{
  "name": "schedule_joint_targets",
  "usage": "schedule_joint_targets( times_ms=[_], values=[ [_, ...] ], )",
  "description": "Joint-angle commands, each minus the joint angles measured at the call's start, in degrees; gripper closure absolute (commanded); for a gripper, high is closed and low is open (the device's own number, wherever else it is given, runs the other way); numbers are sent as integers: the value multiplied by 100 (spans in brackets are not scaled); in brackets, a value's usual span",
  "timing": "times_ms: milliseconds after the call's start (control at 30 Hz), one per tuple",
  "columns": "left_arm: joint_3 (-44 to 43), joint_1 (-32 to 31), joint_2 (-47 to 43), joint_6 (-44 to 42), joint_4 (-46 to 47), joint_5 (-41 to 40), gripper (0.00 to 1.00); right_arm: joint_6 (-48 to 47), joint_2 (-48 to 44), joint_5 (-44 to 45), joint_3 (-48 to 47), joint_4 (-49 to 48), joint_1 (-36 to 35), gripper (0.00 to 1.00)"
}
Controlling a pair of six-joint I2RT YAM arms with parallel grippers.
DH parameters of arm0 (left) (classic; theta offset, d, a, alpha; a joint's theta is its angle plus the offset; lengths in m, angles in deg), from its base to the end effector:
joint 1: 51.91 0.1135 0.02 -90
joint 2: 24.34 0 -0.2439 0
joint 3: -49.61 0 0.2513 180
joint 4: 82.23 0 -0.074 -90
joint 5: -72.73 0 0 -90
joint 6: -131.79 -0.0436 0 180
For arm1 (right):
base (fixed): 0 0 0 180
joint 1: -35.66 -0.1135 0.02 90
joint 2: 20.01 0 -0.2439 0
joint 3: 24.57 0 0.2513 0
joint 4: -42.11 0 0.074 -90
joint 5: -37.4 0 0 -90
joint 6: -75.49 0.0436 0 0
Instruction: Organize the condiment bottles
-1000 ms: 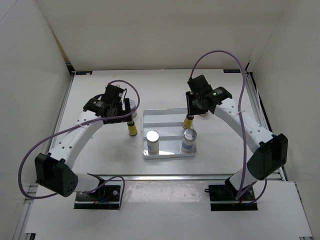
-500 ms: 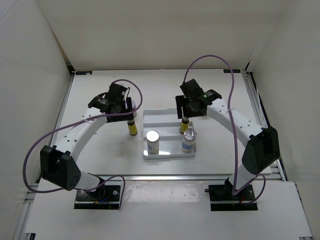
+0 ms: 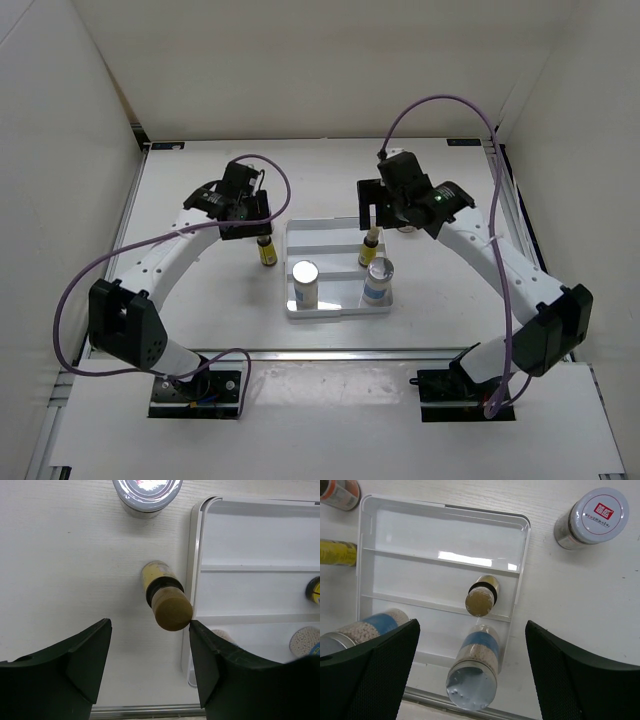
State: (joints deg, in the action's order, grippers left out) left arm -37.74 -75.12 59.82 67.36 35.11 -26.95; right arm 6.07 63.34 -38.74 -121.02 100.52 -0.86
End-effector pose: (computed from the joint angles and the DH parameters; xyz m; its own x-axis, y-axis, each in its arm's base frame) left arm 0.2837 -0.1137 0.2694 -0.8479 -0.0993 -0.5207 -0.0621 0.9941 -0.0886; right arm 0.2620 0.1810 0.3300 -0.6904 -0.0866 -0.7183 -0.2133 0.9730 0.0878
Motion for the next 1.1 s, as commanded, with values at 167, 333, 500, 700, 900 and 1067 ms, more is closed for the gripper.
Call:
schedule_joint_targets(
  times_ms=[167, 333, 500, 700, 900, 1067],
  values=[
    [-380, 26, 329, 54, 15, 141, 25, 8, -477, 212, 28, 84, -31, 11],
    [-512, -27, 671, 54, 68, 141, 25, -45, -583, 274, 151, 137, -31, 11],
    [-565, -79, 786, 54, 120, 141, 44, -45, -645, 274, 212, 137, -31, 11],
    [-723, -132, 733, 1, 120, 88, 65, -45, -750, 327, 379, 137, -31, 11],
    [-1152, -316, 391, -113, 15, 141, 85, -45, -812, 380, 432, 190, -31, 11],
    [-1777, -562, 443, -113, -283, 281, 89, -45, -864, 380, 537, 190, -31, 11]
  ],
)
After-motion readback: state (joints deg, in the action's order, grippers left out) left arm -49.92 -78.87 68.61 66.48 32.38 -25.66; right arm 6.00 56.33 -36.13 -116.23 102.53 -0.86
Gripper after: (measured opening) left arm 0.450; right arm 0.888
